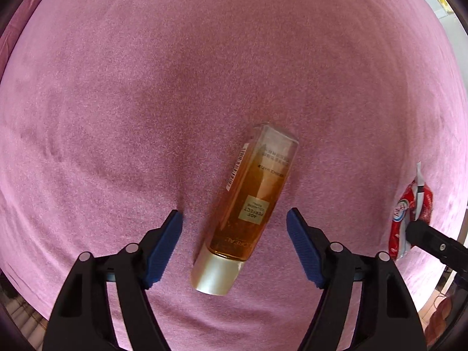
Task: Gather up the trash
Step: 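Grasp the orange essence water bottle with the left tool while the right tool holds the wrapper, then carry the bottle and red wrapper with both tools over the yellow bin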
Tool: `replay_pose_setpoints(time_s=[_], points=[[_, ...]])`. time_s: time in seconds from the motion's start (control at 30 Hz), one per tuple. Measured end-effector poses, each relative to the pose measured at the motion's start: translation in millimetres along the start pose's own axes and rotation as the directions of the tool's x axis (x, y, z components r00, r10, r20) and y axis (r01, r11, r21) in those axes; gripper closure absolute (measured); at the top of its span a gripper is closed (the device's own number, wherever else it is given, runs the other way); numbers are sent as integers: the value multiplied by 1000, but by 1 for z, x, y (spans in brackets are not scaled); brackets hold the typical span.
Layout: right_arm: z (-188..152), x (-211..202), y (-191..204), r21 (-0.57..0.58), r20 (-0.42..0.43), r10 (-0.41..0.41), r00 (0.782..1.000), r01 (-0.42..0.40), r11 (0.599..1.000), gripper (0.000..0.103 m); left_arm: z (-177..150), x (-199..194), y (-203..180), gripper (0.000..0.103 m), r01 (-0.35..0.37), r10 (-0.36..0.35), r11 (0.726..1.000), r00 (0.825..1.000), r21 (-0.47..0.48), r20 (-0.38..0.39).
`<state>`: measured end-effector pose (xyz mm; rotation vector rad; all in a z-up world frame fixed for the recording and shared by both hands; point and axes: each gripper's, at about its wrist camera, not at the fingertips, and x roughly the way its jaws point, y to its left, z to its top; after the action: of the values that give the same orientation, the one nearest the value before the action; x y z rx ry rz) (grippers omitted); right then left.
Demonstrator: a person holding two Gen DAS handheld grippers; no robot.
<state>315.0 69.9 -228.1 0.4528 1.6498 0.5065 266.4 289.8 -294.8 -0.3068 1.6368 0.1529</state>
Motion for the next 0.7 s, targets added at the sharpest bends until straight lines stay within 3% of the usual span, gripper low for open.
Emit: replay_pose_setpoints(time_s=[0.13, 0.23, 0.27, 0.47, 0.7], points=[[-1, 1, -2, 2, -3, -7, 1000, 7, 1000, 69, 5, 9, -6, 42, -40, 40, 999, 999, -3, -13], [-5, 2, -3, 5, -5, -9, 1000, 9, 1000, 69, 8, 7, -12, 65, -20, 20, 1000, 1000, -24, 1], [-6, 2, -3, 5, -7, -11, 1000, 11, 1000, 69, 8, 6, -12, 66, -12, 12, 999, 1000, -31, 2], [-23, -3, 0, -10, -17, -16, 1000, 15, 1000, 69, -6, -4, -4, 68, 113, -114, 988, 994, -106, -5], [-58, -31, -10, -14, 1, -29, 1000, 29, 999, 69, -59, -17, -30, 68, 252, -257, 961, 966, -110, -26]])
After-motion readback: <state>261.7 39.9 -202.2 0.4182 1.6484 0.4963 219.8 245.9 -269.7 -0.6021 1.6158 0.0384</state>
